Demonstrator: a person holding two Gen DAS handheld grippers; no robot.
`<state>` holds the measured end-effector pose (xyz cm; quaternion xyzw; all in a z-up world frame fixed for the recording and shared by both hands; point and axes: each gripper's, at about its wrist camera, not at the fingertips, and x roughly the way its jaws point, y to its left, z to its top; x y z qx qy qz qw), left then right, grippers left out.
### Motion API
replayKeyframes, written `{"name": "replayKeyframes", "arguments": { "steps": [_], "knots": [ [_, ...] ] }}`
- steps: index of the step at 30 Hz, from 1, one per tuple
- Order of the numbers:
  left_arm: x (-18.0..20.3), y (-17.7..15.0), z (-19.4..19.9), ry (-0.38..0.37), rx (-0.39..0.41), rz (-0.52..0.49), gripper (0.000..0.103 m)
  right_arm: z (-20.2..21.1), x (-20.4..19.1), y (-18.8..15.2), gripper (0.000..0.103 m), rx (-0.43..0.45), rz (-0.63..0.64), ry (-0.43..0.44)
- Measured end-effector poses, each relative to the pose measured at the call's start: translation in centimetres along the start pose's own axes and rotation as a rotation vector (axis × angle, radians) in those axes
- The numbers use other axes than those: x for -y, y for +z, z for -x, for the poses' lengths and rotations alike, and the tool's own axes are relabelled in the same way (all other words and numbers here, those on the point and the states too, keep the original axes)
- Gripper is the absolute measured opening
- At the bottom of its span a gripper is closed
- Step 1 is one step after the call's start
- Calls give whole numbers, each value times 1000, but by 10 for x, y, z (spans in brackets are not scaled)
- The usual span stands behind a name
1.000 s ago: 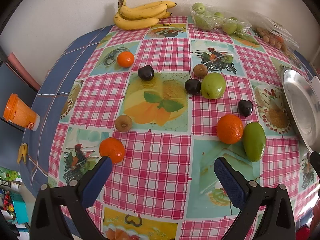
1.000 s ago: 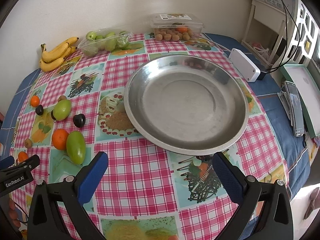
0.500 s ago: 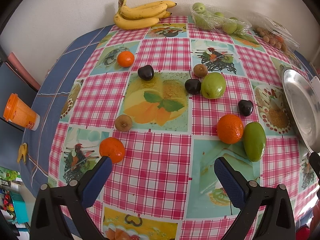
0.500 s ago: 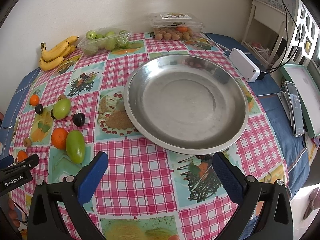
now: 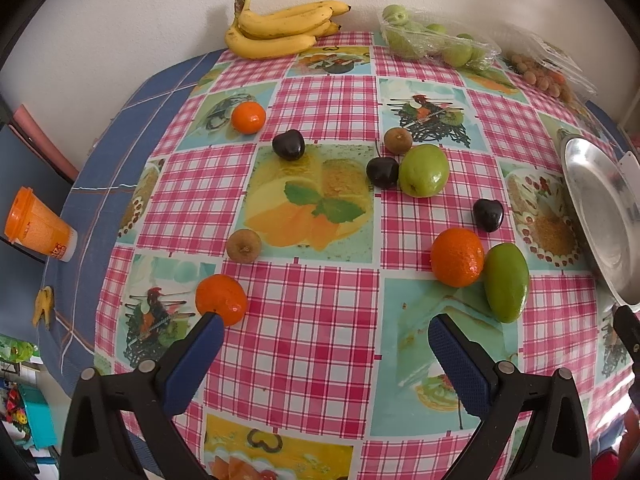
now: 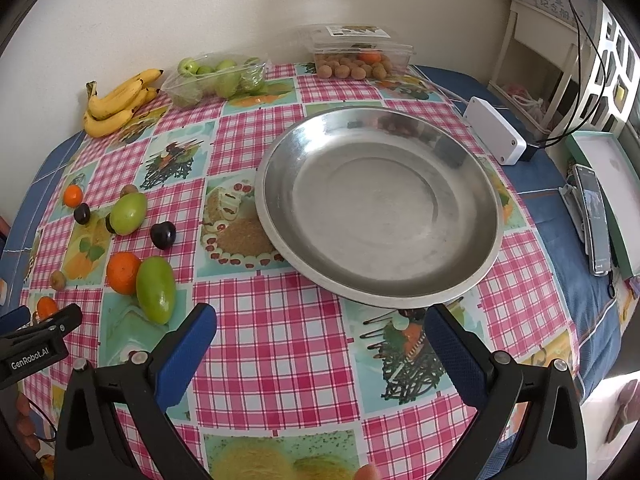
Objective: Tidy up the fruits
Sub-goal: 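Grasp the orange with the left tool while the right tool grasps the green mango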
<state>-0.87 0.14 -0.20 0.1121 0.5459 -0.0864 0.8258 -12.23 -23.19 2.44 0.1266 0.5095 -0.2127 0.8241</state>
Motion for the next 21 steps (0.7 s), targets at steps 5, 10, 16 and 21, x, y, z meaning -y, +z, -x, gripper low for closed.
{"name": "replayKeyframes", "arguments": {
  "steps": [5, 10, 16, 21],
  "knots": [
    [2, 2, 1, -27, -4, 2, 103, 0, -3, 0, 103, 3, 13, 17],
    [-15, 5, 5, -49, 19, 84, 103, -2, -14, 2, 103, 2, 48, 42],
    [-46, 6, 4, -55, 30, 209, 103, -10, -36, 5, 103, -17, 77, 115],
    [-71, 7, -3, -60, 13, 307, 103, -17, -58, 7, 103, -41, 97, 185]
  ]
}}
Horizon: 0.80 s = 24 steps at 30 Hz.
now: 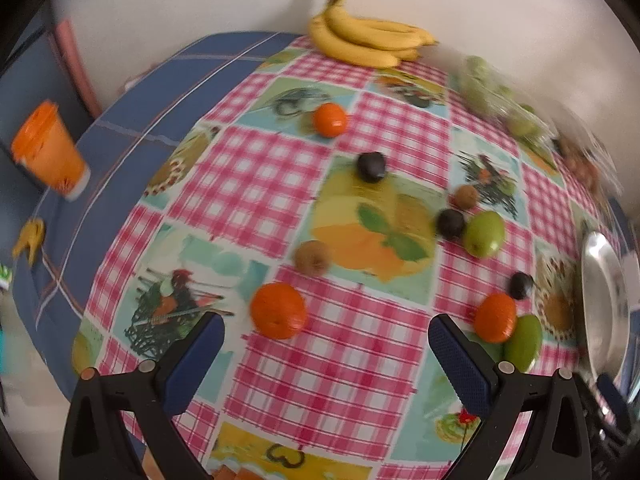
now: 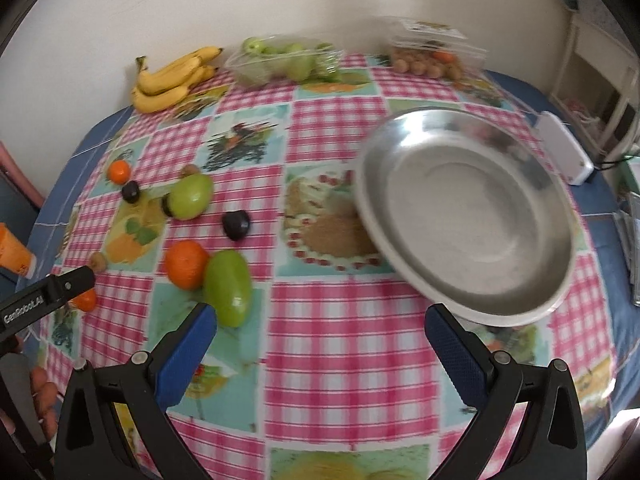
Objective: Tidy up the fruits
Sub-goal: 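Grasp the orange with the left tool while the right tool grasps the green mango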
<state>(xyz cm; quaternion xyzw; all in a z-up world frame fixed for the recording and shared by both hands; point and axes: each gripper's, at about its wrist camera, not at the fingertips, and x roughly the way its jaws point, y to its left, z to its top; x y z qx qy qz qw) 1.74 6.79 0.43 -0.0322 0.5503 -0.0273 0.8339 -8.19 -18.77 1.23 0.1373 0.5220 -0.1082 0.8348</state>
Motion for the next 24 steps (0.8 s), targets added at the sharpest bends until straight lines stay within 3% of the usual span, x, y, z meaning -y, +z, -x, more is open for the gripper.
{"name": "replayKeyframes", "arguments": {
  "steps": [11, 17, 24],
  "knots": [
    [-44, 5, -26, 38, -80, 159, 103, -27, -26, 5, 103, -77, 33, 76],
    [-39, 5, -36, 58, -114, 124, 103, -37, -22, 12, 103, -98, 16, 90],
    [-32, 9, -38, 77, -80, 92, 100, -45, -27, 15, 103, -122, 54, 77]
  ]
}}
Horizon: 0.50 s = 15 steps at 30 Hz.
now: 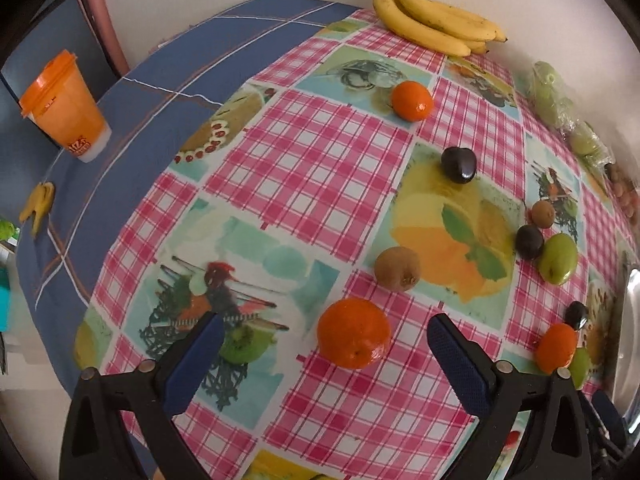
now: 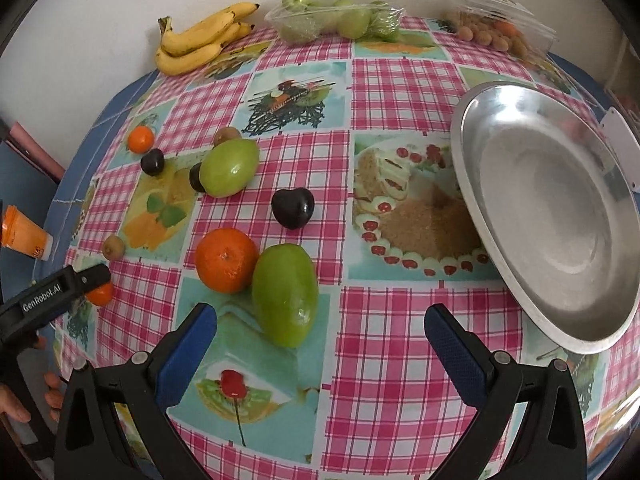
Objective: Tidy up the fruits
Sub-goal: 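Grasp the orange with the left tool while the right tool grasps the green mango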
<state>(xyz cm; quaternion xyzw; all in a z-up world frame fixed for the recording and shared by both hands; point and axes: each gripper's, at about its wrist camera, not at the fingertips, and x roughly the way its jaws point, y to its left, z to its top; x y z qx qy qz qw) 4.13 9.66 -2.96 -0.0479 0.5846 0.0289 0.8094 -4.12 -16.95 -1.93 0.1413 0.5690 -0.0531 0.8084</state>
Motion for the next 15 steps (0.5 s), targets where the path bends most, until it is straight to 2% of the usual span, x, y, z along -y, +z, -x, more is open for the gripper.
{"name": "replayKeyframes", "arguments": {
  "steps": [3, 4, 6, 8, 11, 15],
  "knots": [
    [0, 0, -3, -24, -12, -1, 89, 2, -4, 1, 103, 16, 24, -10],
    [0, 1, -4, -27, -16, 0, 88, 2, -5, 2, 101, 22, 31, -13],
    [-1, 2, -6, -36, -23, 8, 87, 2, -8, 2, 93, 24, 42, -11],
    [-1, 2, -7, -42, -26, 16, 83, 0, -9, 2, 77, 15, 46, -2],
    [2, 1, -5, -49, -20, 1, 78, -4, -12, 3, 62, -3, 53, 9],
    [6, 0, -8, -59, -32, -10, 65, -7, -14, 3, 48, -17, 56, 14]
  ]
}}
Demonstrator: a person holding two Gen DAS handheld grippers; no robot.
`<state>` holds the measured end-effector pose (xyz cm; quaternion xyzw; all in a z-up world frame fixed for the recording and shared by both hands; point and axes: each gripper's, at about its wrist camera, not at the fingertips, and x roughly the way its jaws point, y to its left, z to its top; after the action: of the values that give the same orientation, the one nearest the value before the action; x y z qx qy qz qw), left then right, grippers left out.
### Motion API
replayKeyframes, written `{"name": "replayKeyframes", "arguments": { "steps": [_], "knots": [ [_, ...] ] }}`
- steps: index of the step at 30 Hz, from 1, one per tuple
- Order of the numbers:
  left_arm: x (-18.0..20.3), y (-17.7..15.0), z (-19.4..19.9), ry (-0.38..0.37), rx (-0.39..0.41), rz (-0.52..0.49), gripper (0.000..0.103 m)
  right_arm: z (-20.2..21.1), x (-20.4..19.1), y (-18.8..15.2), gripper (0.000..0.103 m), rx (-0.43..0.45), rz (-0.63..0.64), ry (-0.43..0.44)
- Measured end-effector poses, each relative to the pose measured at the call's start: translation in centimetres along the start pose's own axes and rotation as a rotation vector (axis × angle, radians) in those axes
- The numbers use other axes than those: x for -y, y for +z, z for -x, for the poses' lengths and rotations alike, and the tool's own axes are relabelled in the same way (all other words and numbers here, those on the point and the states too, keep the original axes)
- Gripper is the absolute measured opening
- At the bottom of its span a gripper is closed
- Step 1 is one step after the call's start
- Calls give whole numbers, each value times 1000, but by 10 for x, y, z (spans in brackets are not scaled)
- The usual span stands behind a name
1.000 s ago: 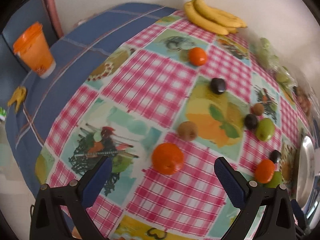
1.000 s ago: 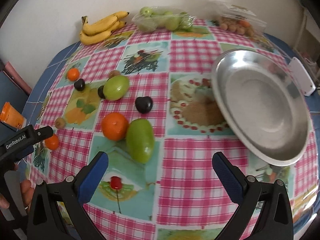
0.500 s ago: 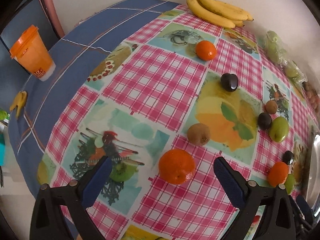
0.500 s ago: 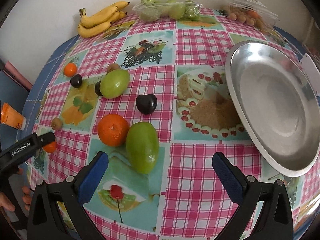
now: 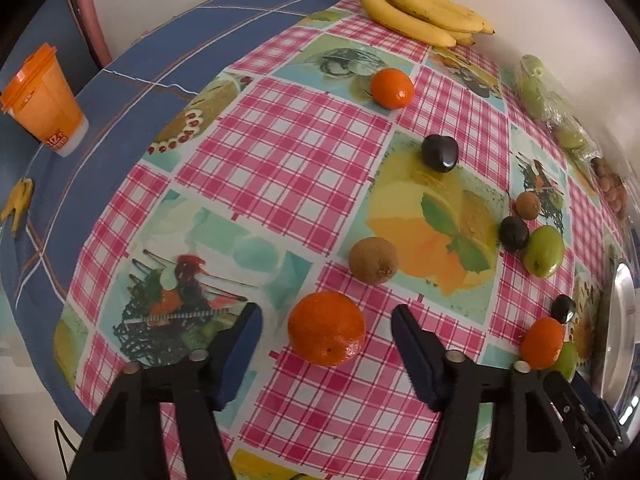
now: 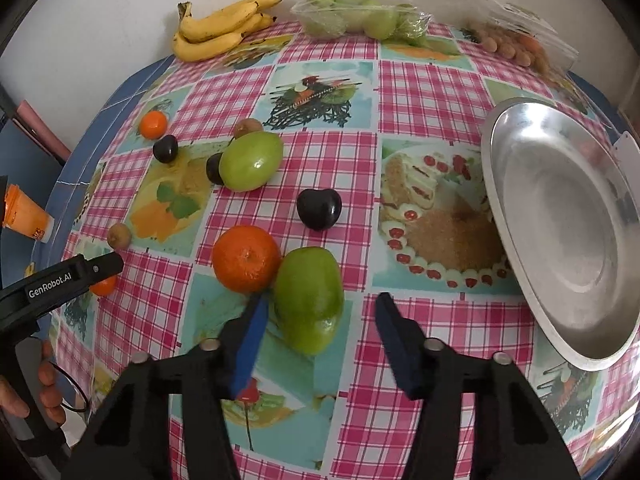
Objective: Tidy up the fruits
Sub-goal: 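Grasp the orange with the left tool while the right tool grasps the green mango, then carry the orange and green mango into the steel bowl and open both tools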
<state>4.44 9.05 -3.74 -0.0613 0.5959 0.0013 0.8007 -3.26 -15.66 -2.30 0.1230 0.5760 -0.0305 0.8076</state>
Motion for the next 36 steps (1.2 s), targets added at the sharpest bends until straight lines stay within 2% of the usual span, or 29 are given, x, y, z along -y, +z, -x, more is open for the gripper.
{"name": "replayKeyframes", "arguments": {
  "steps": [1, 2, 5, 12, 17, 20, 23, 31, 36],
  "knots": [
    [0, 0, -2, -1, -6, 2, 63, -1, 0, 0, 44, -2, 3, 3],
    [0, 0, -2, -2, -10, 4, 56, -1, -2, 0, 38, -3, 8, 6],
    [0, 1, -1, 1, -3, -4, 39, -1, -2, -1, 38, -4, 10, 3],
    [-1, -2, 4, -30, -3, 7, 38, 3, 3, -1, 38, 1, -26, 3],
    [1, 0, 19, -36, 24, 3, 38, 12, 5, 0, 38, 21, -34, 12],
    [1, 3, 29, -65, 55, 6, 38, 19, 4, 1, 38, 40, -32, 17],
    [7, 4, 37, -54, 69, -3, 38, 27, 4, 3, 38, 68, -29, 4],
    [44, 13, 48, -74, 83, -77, 38, 35, 13, 9, 38, 88, -57, -8],
    [72, 19, 58, -84, 99, -133, 38, 53, 36, 17, 38, 137, -124, -39]
  ]
}}
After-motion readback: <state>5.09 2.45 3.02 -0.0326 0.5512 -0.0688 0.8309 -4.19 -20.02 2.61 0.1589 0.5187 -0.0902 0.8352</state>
